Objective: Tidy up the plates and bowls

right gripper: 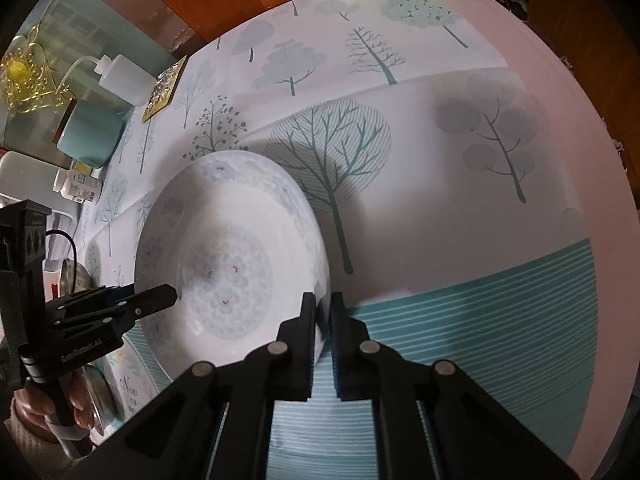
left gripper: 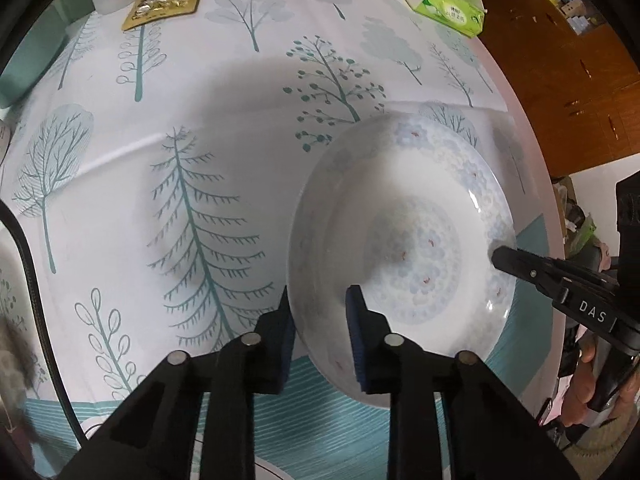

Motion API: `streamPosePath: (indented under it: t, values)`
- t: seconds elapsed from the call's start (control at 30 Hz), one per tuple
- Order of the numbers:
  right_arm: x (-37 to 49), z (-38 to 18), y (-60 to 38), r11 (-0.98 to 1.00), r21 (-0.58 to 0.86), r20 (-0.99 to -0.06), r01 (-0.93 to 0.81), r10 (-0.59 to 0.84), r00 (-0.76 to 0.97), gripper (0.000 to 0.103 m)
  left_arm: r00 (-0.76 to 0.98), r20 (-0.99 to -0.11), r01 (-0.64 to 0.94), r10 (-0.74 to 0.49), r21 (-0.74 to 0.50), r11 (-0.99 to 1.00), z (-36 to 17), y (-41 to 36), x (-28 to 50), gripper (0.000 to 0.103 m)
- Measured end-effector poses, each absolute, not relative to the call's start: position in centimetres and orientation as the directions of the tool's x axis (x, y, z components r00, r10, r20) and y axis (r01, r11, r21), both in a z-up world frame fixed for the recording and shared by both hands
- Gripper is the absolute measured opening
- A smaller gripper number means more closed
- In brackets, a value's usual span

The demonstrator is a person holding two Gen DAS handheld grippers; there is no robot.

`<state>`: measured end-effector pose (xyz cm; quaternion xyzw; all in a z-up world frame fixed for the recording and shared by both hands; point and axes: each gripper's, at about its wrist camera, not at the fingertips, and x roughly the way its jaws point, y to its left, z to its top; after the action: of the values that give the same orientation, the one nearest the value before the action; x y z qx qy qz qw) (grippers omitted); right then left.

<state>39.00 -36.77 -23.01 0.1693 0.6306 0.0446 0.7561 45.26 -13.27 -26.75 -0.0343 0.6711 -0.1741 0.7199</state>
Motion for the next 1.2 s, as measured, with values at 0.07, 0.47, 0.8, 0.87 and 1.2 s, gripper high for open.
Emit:
streamPosePath:
  t: [0.07,0.47,0.8,0.87,1.2]
  values:
    - [39.1,-23.1,-36.8,0.936,0.319,-0.937,0.151,0.287,0.197,0.006,0.04,-0.953,0.201,-0.3,-0.286,0.937,-26.8,-13.1,45.4,0.017]
    - [38.5,-23.2,-37.2,0.921,0.347,-0.933,0.175,0.32,0.166,0.006,0.006,-0.918,0.186,-0.397,-0.389,0.902,-27.0,-11.4,44.6,0.015]
    - [33.2,-21.9,-36.2,0.909,0.399,-0.913,0.117,0.382,0.146,0.006,-0.024,-0.909,0.22,-0.416,-0.411,0.885,-24.9,-10.8,39.1,0.015]
    - [32.0,-21.3,-35.5,0.911,0.401,-0.911,0.093,0.386,0.146,0.006,-0.018,-0.917,0.216,-0.397,-0.392,0.894,-24.5,-10.5,37.9,0.012]
    - [23.8,-18.7,-31.1,0.901,0.435,-0.894,-0.002,0.432,0.121,0.007,0.015,-0.919,0.091,-0.394,-0.391,0.916,-21.8,-6.2,29.4,0.008]
